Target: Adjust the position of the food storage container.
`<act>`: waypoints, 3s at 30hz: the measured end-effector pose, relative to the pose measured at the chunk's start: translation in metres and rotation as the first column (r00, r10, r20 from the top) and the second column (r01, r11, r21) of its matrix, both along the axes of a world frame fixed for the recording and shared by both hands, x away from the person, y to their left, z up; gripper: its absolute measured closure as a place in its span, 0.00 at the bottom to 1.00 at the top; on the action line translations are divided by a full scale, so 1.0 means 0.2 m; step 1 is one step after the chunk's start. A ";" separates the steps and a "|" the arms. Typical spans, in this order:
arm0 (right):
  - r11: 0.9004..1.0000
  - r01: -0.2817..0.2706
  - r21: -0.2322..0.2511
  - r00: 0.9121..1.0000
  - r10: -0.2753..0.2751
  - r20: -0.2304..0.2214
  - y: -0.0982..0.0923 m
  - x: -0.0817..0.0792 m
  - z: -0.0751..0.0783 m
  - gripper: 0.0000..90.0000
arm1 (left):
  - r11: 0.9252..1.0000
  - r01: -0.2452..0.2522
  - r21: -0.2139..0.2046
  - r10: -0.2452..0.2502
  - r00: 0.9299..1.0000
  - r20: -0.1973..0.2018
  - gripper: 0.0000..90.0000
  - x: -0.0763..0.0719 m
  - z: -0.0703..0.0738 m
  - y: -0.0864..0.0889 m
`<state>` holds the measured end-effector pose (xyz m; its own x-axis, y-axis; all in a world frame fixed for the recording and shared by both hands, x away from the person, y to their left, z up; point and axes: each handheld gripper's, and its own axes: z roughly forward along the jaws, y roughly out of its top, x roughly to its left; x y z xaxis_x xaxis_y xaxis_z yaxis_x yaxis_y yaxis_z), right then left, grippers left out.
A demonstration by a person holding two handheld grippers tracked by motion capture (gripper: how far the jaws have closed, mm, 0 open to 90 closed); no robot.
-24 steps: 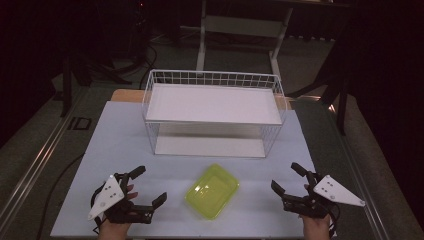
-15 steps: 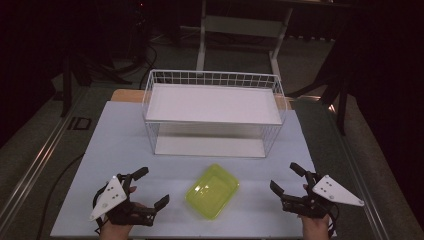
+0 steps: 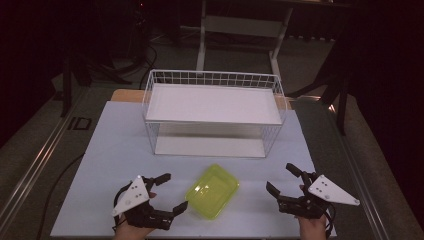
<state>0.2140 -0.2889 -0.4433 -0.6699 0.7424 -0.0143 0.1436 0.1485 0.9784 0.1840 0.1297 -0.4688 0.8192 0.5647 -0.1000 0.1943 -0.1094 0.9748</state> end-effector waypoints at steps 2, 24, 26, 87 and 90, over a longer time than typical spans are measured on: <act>1.000 -0.006 0.005 1.000 0.006 -0.006 0.00 0.00 0.00 0.14 | 0.999 0.032 0.025 -0.031 1.000 -0.003 0.25 0.00 -0.01 -0.05; 0.999 -0.030 -0.017 1.000 0.031 0.001 0.01 0.02 -0.01 0.14 | 0.934 0.265 0.240 -0.206 0.947 -0.245 1.00 0.05 -0.21 -0.49; 0.999 -0.032 -0.016 0.999 0.032 -0.001 0.01 0.02 -0.01 0.14 | 0.927 0.270 0.261 -0.204 0.946 -0.252 1.00 0.05 -0.22 -0.51; 0.998 -0.062 -0.032 0.997 0.061 -0.037 0.04 0.04 -0.03 0.14 | 0.956 -0.059 0.287 0.130 0.963 -0.237 1.00 0.25 -0.16 0.05; 0.998 -0.062 -0.029 0.997 0.061 -0.038 0.04 0.04 -0.03 0.14 | 0.946 -0.093 0.311 0.172 0.956 -0.239 1.00 0.28 -0.20 0.09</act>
<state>0.2216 -0.2819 -0.4500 -0.7145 0.6996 -0.0098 0.1699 0.1872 0.9675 0.2408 0.1486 -0.5082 0.7025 0.7028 -0.1124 0.4688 -0.3380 0.8161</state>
